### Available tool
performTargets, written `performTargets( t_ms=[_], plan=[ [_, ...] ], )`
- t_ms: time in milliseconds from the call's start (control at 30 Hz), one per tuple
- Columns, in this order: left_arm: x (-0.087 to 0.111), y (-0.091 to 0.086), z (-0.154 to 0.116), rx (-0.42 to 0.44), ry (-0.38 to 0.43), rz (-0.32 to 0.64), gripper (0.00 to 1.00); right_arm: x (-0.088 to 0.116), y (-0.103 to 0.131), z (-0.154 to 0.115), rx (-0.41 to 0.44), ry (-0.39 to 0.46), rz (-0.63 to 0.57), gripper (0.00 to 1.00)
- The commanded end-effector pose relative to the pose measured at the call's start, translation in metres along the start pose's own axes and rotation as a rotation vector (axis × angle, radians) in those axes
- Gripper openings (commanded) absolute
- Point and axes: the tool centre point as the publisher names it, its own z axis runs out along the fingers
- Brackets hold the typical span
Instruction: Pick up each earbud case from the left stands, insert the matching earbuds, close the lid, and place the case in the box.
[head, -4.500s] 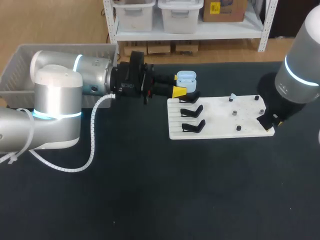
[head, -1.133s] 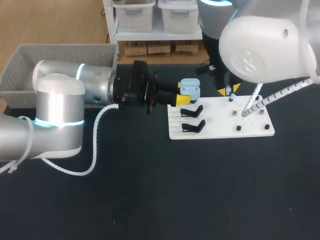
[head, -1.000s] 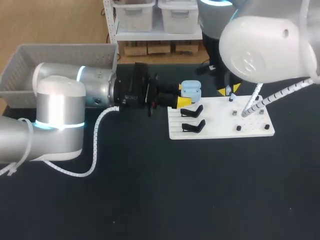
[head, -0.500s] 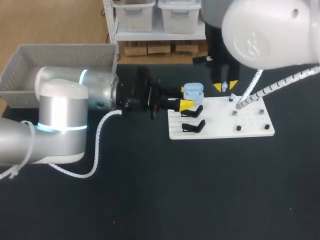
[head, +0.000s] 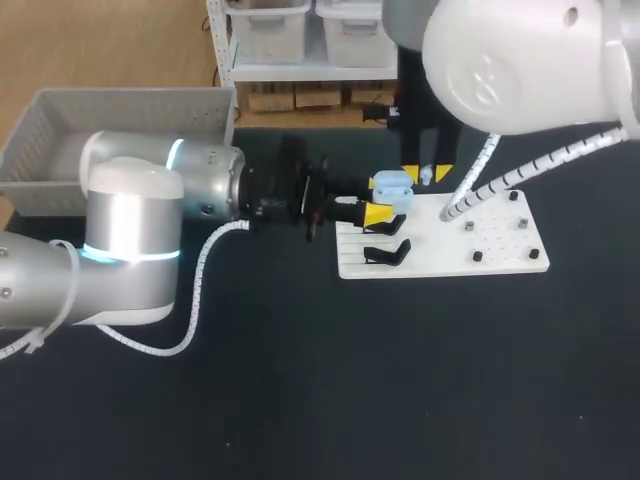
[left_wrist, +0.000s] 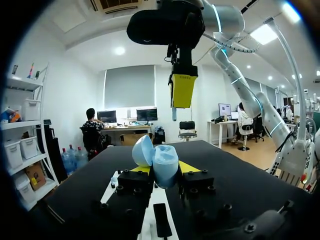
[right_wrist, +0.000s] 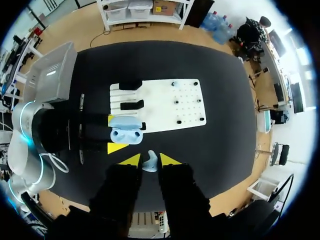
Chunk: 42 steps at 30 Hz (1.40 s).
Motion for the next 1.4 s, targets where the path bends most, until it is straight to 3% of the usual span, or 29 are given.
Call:
performTargets(
  t_ms=[33, 633, 867, 1200, 1400],
  plan=[
    [0.001, 0.004, 0.001, 0.008, 0.001, -0.001, 0.00, -0.002, -0.002, 0.001, -0.031, 0.024, 0.014, 0.00],
    [0.001, 0.004, 0.001, 0.008, 0.001, -0.001, 0.00, -0.002, -0.002, 0.001, -0.031, 0.024, 0.014, 0.00],
    [0.001, 0.004, 0.001, 0.008, 0.001, -0.001, 0.00, -0.010, 0.016, -0.005, -0.021, -0.014, 0.156, 0.00],
    [0.001, 0.004, 0.001, 0.008, 0.001, -0.001, 0.00, -0.015, 0.027, 0.000, 0.031, 0.024, 0.310, 0.00],
    [0.001, 0.004, 0.001, 0.008, 0.001, -0.001, 0.00, -0.015, 0.030, 0.005, 0.046, 0.046, 0.343, 0.00]
  ],
)
